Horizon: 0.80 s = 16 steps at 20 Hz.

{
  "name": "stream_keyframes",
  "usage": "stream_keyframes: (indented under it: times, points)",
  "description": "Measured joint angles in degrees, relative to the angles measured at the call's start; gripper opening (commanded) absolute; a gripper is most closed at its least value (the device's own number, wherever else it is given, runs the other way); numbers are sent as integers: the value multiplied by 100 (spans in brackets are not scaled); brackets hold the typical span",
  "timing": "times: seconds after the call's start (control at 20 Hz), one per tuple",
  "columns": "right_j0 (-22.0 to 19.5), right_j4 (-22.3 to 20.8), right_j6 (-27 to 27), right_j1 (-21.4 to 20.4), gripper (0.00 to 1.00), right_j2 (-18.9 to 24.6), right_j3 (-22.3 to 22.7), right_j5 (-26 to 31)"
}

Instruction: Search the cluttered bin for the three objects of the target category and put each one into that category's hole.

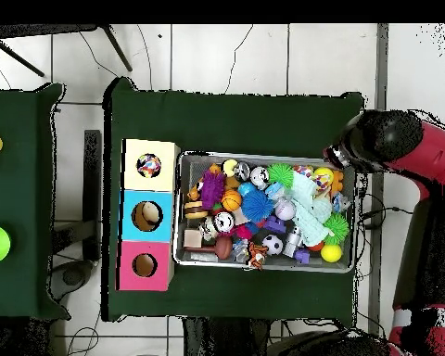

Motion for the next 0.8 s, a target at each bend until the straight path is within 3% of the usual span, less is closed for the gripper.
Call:
stream_keyframes:
  times: [0.25,0.8]
  points:
    - [-4,0,0,81,100,1,30,-151]
    - [-64,55,1,47,100,0,602,-980]
